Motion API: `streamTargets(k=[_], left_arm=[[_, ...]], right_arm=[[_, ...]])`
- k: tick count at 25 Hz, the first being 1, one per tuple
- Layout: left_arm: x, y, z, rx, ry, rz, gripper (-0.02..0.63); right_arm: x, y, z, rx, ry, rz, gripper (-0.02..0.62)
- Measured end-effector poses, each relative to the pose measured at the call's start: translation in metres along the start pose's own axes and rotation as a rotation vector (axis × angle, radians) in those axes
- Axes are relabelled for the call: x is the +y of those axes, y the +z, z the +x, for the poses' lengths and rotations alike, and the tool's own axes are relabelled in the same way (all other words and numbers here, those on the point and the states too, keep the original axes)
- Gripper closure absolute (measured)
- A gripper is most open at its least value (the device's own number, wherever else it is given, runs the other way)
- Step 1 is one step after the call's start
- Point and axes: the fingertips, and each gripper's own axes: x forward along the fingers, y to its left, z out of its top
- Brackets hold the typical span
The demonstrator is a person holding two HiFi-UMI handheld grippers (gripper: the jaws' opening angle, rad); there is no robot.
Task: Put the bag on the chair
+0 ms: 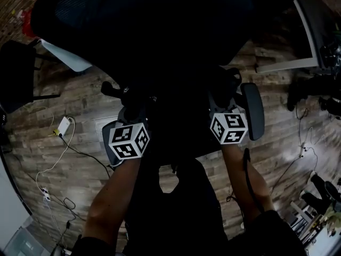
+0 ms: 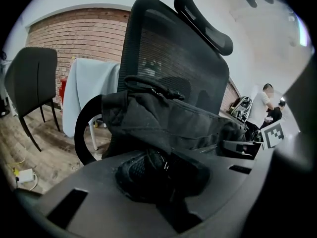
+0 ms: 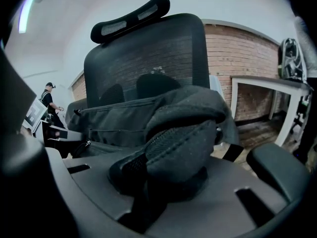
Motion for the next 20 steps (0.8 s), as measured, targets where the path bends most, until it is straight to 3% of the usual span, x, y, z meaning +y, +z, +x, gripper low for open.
streamTargets(k=[12, 20], left_arm=[[0.019, -0.040, 0.032, 0.042, 0.053, 0.002, 0.546], [0.027, -0.049, 0.042, 0.003, 0.063, -0.009, 0.538]], right_arm=[[-0.011, -0.041, 0.034, 0.034, -0.033, 0.018, 0.515], [-0.017, -0.051, 0.050, 0.022, -0.031, -0.001, 0.512]])
